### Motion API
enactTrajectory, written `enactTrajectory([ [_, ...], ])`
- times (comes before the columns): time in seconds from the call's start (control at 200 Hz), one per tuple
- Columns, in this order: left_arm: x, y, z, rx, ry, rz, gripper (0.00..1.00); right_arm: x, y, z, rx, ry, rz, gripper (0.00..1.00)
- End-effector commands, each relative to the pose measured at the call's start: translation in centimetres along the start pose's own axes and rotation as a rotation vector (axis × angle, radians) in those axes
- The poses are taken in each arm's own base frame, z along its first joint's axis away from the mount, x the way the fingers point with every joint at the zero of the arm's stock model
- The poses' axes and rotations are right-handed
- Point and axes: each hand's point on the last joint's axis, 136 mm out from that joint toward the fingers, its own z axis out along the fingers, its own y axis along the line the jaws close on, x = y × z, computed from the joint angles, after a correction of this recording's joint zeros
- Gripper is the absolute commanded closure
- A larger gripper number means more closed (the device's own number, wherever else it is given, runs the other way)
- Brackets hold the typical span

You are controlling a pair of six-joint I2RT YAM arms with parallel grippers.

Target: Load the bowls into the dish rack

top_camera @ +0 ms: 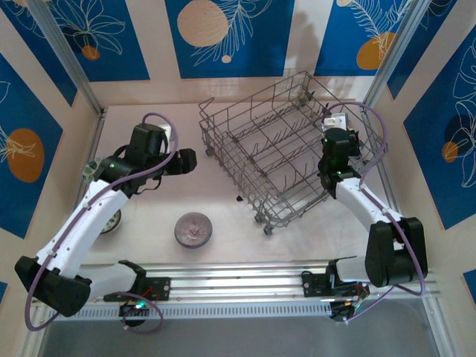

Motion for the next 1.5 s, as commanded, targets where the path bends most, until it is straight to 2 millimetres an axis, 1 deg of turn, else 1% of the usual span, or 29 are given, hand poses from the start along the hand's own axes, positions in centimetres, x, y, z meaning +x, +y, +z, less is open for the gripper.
enactTrajectory([
  [0.0,-0.2,-0.3,0.6,0.032,0.009,0.01,0.22,-2.3,-1.4,-0.2,0.075,-0.08,0.031,1.0],
  [0.23,-0.7,-0.7,1.0,0.066,0.011,0.015,0.22,-1.3,-0.4,0.1,0.098,-0.065,-0.038,1.0],
  [0.44,-0.5,-0.7,1.5,0.095,0.027,0.014,0.22,-0.4,-0.1,0.5,0.135,-0.043,-0.079,1.0],
  [0.58,-0.3,-0.7,1.8,0.115,0.043,0.009,0.22,-0.6,-0.4,0.8,0.163,-0.058,-0.118,1.0],
  [0.725,-0.4,-1.0,2.1,0.131,0.058,0.005,0.22,-0.6,-0.1,0.8,0.159,-0.068,-0.145,1.0],
  [0.88,-0.7,-1.5,2.0,0.155,0.059,-0.012,0.22,0.0,0.1,1.0,0.167,-0.059,-0.158,1.0],
  [0.92,-0.6,-1.6,2.0,0.16,0.062,-0.016,0.22,0.3,0.2,1.1,0.171,-0.051,-0.16,1.0],
  [1.151,-0.3,-1.7,1.9,0.171,0.068,-0.034,0.21,0.8,0.2,1.7,0.203,-0.027,-0.163,1.0],
  [1.286,0.0,-1.6,1.8,0.172,0.068,-0.032,0.21,1.4,1.0,1.8,0.174,0.001,-0.16,1.0],
  [1.496,0.1,-1.9,1.9,0.192,0.072,-0.034,0.21,2.3,1.9,2.1,0.19,0.059,-0.185,1.0],
])
